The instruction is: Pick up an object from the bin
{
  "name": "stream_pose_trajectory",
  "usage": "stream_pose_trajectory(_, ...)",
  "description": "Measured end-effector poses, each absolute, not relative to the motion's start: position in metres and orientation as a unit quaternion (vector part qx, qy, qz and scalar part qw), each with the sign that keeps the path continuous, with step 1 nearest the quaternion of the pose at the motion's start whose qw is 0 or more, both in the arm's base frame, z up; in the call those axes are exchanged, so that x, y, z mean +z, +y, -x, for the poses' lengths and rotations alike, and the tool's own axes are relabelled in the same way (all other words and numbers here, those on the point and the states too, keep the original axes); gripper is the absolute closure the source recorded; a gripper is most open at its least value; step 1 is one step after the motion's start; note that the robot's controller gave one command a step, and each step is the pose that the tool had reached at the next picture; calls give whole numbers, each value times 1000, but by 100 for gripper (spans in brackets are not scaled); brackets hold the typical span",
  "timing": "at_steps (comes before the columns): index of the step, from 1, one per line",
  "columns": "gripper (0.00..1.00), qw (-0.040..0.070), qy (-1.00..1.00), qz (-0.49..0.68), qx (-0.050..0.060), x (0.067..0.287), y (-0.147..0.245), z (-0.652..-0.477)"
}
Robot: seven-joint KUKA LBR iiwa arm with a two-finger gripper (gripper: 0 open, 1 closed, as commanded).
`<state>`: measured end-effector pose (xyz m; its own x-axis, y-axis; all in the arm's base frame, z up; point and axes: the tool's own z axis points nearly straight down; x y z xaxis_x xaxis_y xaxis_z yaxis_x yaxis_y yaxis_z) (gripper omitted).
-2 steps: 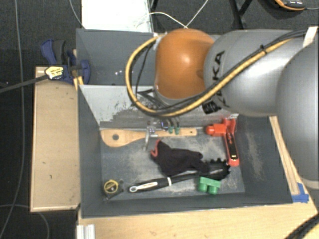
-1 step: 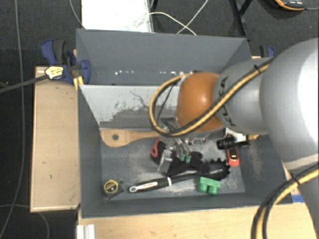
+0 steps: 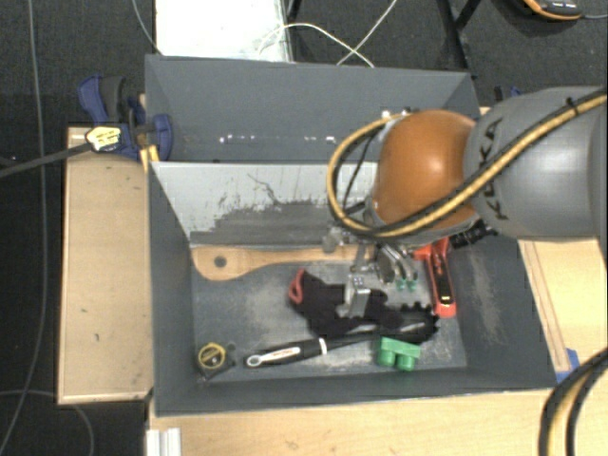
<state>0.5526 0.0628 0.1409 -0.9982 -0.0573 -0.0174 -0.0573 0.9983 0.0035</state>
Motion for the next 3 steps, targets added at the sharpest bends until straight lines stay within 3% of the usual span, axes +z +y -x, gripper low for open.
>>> stream_pose_trajectory(1,0,-4,983,-183,0,99,61,-507)
stream_pose_trajectory(2,0,8,991,-137,3,71,75,-506)
stream_pose_trajectory(3,100,4,960,-278,3,72,75,-499)
